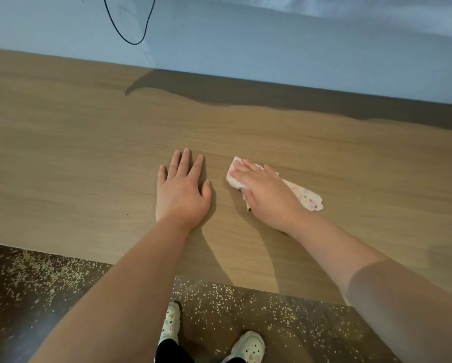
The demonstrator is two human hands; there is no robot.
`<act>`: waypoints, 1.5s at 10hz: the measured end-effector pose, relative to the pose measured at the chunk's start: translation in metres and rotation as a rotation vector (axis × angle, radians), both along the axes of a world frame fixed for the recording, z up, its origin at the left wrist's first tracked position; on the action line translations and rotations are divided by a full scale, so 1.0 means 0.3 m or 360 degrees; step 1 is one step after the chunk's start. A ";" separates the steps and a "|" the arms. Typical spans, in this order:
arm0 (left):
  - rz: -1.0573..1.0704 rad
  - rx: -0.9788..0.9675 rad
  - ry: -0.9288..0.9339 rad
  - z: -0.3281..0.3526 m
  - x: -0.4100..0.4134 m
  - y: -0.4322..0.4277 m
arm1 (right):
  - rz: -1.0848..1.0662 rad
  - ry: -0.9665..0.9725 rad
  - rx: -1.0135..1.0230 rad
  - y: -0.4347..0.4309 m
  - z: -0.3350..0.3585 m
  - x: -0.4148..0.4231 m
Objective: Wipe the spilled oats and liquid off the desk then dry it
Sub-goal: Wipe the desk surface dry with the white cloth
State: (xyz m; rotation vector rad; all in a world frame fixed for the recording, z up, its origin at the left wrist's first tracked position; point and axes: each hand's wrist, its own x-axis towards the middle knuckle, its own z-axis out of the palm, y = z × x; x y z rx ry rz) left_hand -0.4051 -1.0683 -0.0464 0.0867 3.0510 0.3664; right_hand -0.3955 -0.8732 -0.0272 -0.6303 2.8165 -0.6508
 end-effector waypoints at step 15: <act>-0.0017 0.0009 -0.0046 0.010 0.001 0.000 | -0.0629 0.0073 0.0832 0.209 -0.029 -0.293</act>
